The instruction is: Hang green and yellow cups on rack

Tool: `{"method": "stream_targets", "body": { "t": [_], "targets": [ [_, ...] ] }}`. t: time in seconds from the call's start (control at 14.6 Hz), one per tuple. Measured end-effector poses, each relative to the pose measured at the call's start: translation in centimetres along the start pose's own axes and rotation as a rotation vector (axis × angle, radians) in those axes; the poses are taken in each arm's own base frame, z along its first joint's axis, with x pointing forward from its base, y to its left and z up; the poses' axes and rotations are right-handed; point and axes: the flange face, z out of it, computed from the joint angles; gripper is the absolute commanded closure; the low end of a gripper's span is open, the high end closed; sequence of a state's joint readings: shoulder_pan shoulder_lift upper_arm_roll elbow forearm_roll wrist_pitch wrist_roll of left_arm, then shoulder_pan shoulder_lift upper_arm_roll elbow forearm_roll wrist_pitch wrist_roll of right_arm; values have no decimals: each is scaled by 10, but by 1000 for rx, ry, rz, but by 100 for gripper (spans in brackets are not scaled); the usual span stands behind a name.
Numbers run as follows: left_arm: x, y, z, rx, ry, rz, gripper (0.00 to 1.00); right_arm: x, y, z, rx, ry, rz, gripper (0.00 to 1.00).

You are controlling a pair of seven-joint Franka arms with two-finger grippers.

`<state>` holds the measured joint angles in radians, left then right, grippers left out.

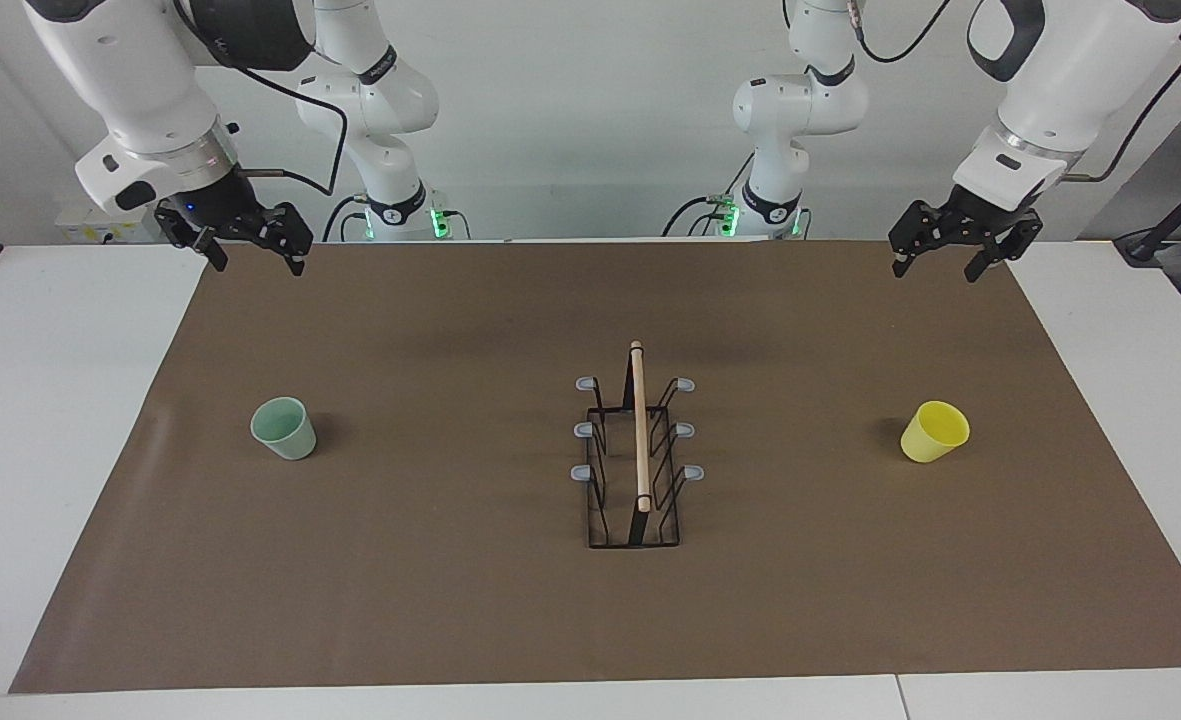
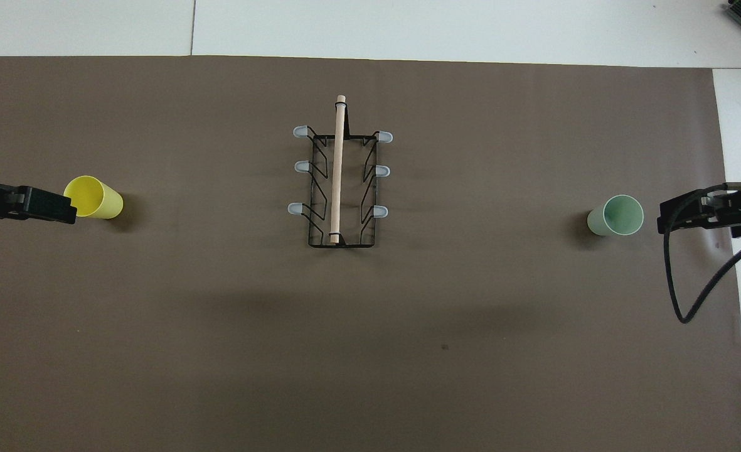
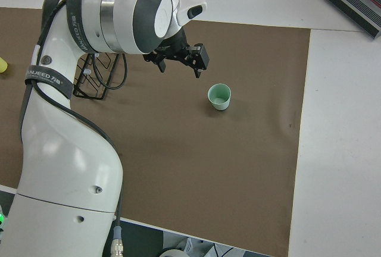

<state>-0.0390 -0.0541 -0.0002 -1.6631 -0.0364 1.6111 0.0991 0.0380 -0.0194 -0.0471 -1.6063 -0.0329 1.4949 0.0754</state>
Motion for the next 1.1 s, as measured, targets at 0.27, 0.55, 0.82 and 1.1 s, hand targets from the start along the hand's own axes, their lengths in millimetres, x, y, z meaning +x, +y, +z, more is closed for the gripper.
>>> {"method": "stream_targets", "body": {
  "t": [0.27, 0.55, 0.82, 1.1],
  "targets": [
    [-1, -17, 0, 3, 11, -32, 0, -3, 4, -6, 15, 11, 9, 0],
    [0, -38, 10, 4, 14, -69, 0, -7, 1, -12, 51, 20, 7, 0],
    [17, -60, 45, -21, -27, -116, 0, -3, -1, -7, 52, 22, 4, 1],
    [54, -90, 98, -91, -35, -265, 0, 40, -6, 49, 17, -42, 3, 0]
  ]
}}
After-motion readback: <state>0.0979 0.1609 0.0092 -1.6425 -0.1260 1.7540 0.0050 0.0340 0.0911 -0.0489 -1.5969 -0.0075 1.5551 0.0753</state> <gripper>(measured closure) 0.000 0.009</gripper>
